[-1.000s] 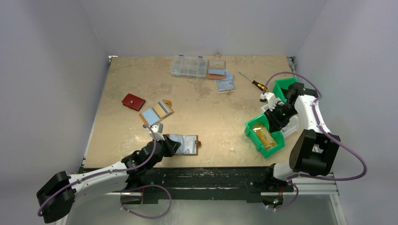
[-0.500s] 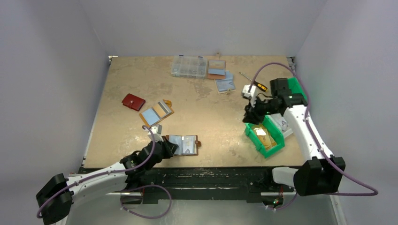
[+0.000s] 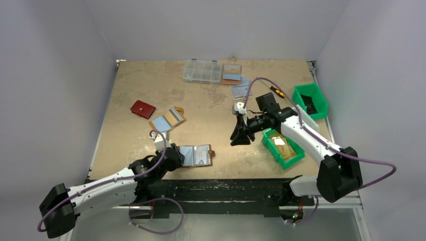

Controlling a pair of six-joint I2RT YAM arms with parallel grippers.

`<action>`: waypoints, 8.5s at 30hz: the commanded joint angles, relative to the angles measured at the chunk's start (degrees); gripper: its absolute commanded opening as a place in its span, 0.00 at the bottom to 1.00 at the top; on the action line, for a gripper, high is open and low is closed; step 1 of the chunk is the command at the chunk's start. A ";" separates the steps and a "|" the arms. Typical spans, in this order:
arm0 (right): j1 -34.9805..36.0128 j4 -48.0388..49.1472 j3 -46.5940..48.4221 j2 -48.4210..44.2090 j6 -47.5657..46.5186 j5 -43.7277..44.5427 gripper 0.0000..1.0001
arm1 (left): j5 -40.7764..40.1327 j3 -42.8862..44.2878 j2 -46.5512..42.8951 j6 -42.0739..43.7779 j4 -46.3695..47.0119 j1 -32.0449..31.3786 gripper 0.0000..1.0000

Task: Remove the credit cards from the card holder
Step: Remove the credit card from the card holder.

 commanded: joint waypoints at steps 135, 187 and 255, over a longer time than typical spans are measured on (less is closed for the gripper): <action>21.01 26.21 5.13 31.25 46.54 19.26 0.02 | 10.98 -5.39 11.87 3.91 33.69 0.32 0.48; 19.13 20.67 8.43 36.36 45.31 27.18 0.00 | 27.90 -18.92 5.51 1.50 57.70 8.11 0.00; 22.33 15.13 11.25 38.80 33.67 23.60 0.04 | 25.83 -16.90 4.13 -0.60 38.27 8.22 0.51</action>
